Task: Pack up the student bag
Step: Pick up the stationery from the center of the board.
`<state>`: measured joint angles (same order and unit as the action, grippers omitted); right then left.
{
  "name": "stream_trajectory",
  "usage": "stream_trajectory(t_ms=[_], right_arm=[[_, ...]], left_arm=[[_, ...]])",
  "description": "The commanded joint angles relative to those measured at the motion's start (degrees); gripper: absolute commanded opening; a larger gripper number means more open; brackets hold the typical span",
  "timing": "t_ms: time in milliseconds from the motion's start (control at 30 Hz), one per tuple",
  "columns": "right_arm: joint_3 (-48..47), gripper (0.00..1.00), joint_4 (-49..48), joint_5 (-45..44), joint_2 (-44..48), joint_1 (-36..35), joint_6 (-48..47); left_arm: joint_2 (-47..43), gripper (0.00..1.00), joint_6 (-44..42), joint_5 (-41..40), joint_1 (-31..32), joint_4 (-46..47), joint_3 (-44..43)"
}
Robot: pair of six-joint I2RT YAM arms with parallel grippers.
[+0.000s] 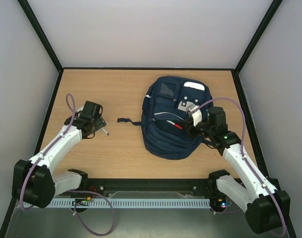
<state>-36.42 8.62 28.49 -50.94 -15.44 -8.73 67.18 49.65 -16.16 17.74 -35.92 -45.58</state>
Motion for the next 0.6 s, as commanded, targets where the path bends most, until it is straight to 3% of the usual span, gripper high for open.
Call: stream_trajectory(t_ms=[0, 100, 333, 567], right_arm=[[0.7, 0.01, -1.9, 2.8, 2.3, 0.6, -0.2], [1.0, 0.01, -2.0, 2.3, 2.7, 0.6, -0.4], [1.1, 0.01, -2.0, 2.4, 3.1, 0.6, -0.7], [1.2, 0.01, -1.8, 2.4, 3.9, 0.7, -1.2]], left_arm=[[0.7, 0.8, -5.3, 3.0, -5.6, 1.7, 1.7], [1.4, 0.76, -5.3, 3.4, -7.0, 2.0, 2.3], [4.4, 0.79, -0.7, -3.4, -7.8, -1.9, 1.3], [5.7, 0.76, 0.1, -0.8, -8.8, 0.8, 2.5]])
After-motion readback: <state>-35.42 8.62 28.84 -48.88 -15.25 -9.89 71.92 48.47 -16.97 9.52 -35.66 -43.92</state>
